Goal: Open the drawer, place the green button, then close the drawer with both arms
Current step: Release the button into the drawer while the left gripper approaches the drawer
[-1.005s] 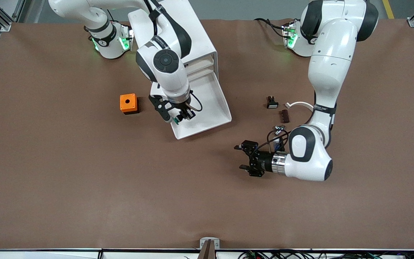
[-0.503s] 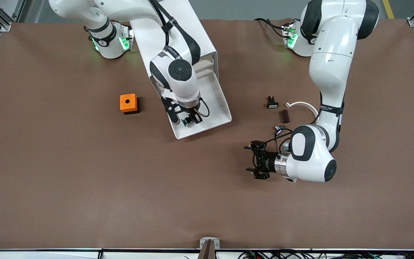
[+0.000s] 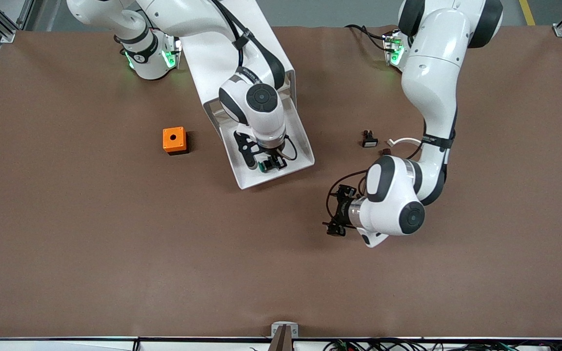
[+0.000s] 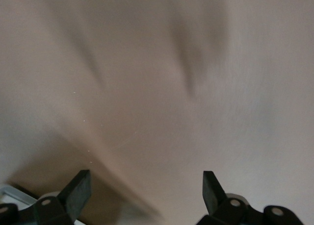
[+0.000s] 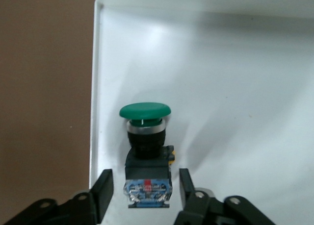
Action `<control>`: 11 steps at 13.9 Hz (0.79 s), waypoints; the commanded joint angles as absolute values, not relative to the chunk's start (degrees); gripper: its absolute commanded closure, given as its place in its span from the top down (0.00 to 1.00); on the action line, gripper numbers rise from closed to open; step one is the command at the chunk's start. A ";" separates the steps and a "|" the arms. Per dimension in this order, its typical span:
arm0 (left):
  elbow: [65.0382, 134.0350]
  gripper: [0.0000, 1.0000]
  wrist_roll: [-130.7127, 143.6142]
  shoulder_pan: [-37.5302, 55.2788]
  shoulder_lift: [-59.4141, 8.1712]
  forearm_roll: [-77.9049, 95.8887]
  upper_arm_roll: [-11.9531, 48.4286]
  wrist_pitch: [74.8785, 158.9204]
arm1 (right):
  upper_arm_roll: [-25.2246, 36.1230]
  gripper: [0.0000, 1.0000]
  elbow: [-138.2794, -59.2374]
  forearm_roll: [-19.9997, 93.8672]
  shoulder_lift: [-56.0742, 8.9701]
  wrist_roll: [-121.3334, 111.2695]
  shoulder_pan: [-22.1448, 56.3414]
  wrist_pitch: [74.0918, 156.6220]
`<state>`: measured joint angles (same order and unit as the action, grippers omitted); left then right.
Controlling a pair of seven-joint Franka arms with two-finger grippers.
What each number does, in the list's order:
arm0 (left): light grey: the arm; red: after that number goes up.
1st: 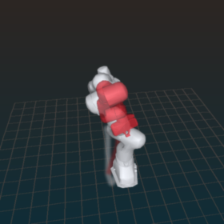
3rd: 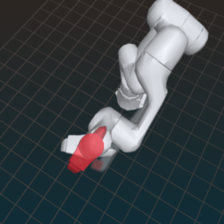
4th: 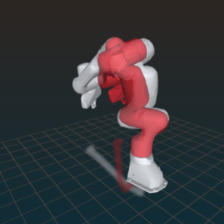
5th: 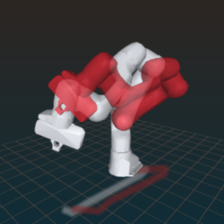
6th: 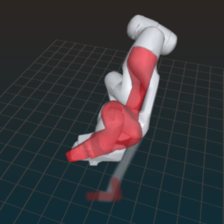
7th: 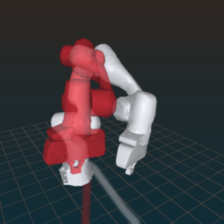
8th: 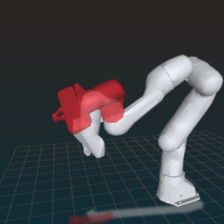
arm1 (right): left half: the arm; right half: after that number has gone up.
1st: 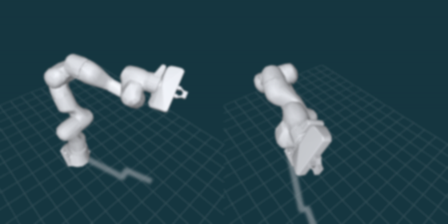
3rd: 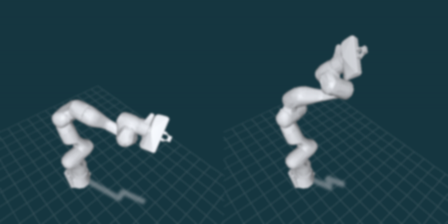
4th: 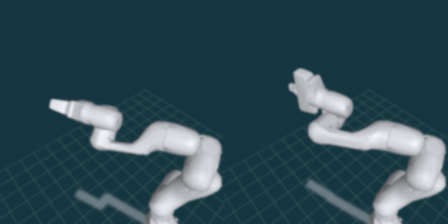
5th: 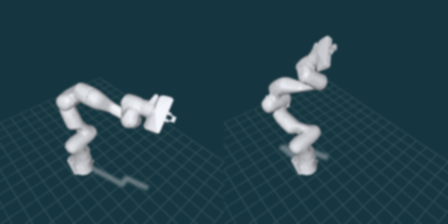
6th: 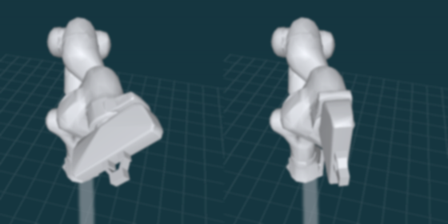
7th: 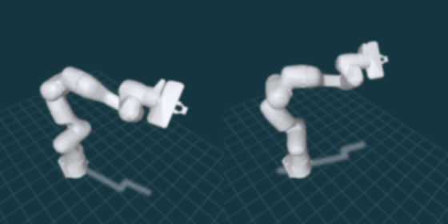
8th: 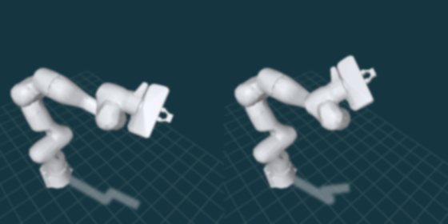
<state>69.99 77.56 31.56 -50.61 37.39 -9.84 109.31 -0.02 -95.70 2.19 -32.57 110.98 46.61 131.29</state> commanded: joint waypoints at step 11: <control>73.56 1.00 70.58 45.51 -50.01 37.44 -7.73 111.36 | 2.90 1.00 -87.80 0.45 -20.40 31.52 22.88 99.77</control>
<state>71.35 70.84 43.58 -50.69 37.31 -8.17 110.60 4.02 -86.53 1.27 -23.28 42.07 28.05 101.70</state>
